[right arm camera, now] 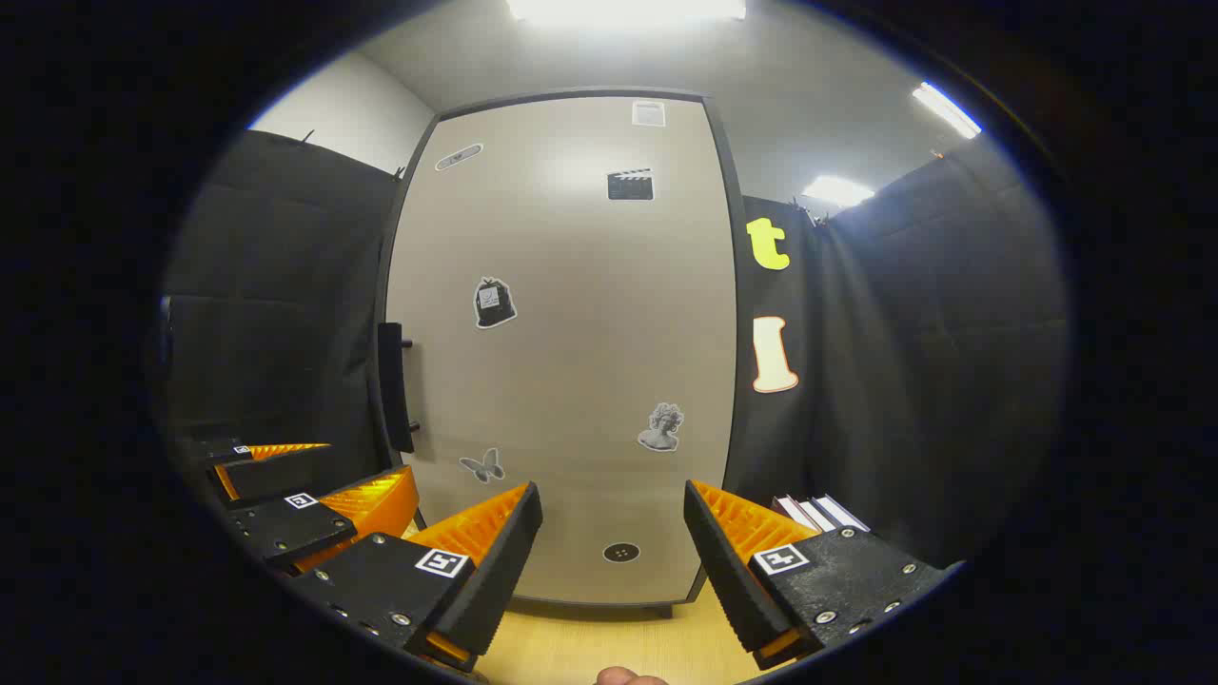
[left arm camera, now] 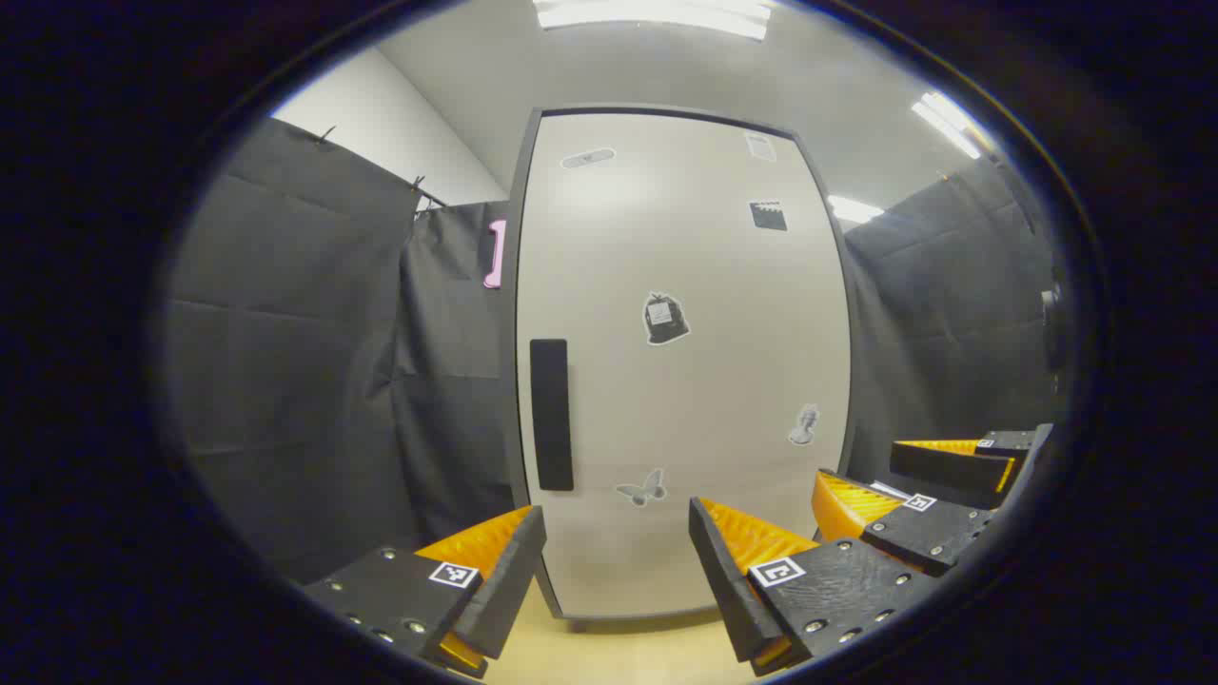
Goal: Open the cabinet door with the right hand, grasp the bottle in the cabinet with the left hand and place it on the coaster, then close the cabinet door with the right hand.
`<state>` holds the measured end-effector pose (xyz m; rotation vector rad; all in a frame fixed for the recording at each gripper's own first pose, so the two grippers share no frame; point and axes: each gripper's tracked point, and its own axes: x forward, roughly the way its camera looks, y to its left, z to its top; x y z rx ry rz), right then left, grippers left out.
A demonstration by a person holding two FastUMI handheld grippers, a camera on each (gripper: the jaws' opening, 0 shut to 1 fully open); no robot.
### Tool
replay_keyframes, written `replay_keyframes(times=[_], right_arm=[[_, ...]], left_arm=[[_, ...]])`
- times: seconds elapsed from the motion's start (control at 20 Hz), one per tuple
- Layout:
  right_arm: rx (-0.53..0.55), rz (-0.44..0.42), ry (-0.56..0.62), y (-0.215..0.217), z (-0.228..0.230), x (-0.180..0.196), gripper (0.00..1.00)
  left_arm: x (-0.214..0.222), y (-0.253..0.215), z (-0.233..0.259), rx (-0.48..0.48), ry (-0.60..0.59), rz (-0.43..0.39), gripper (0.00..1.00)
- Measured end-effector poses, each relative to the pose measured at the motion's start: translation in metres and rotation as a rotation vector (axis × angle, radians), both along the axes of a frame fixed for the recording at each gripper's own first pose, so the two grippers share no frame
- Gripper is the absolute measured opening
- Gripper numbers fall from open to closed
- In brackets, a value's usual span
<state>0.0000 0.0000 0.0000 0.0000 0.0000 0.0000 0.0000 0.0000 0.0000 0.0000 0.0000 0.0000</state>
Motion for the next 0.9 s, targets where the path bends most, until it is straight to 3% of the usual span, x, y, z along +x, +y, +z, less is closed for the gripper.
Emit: replay_keyframes(times=[0.05,0.1,0.15,0.2,0.3,0.35,0.5,0.55,0.8,0.9], right_arm=[[0.009,-0.001,-0.002,-0.001,0.000,0.000,0.93],[0.013,0.002,-0.001,0.000,0.000,0.000,0.93],[0.013,0.004,-0.003,0.002,0.001,0.001,0.93],[0.013,0.003,-0.008,0.001,0.003,0.001,0.93],[0.018,0.004,-0.014,0.000,0.005,0.003,0.93],[0.020,0.006,-0.015,0.001,0.005,0.004,0.93],[0.012,0.003,-0.014,0.001,0.006,0.005,0.93],[0.011,0.003,-0.017,0.001,0.006,0.005,0.93],[0.008,0.004,-0.012,0.001,0.005,0.007,0.93],[0.009,0.005,-0.013,0.000,0.005,0.006,0.93]], left_arm=[[0.000,-0.001,0.001,-0.008,-0.006,-0.002,0.91],[-0.001,-0.001,0.002,-0.009,-0.007,-0.003,0.87],[0.000,-0.001,0.003,-0.005,-0.011,-0.006,0.91],[0.000,-0.002,0.004,0.004,-0.015,-0.010,0.87],[0.001,0.001,0.008,0.025,-0.029,-0.004,0.91],[0.002,0.002,0.007,0.029,-0.028,-0.003,0.87],[0.002,0.002,0.008,0.028,-0.030,-0.006,0.91],[0.003,0.003,0.009,0.032,-0.033,-0.005,0.87],[0.005,0.008,0.009,0.035,-0.035,0.007,0.91],[0.004,0.011,0.007,0.029,-0.030,0.013,0.87]])
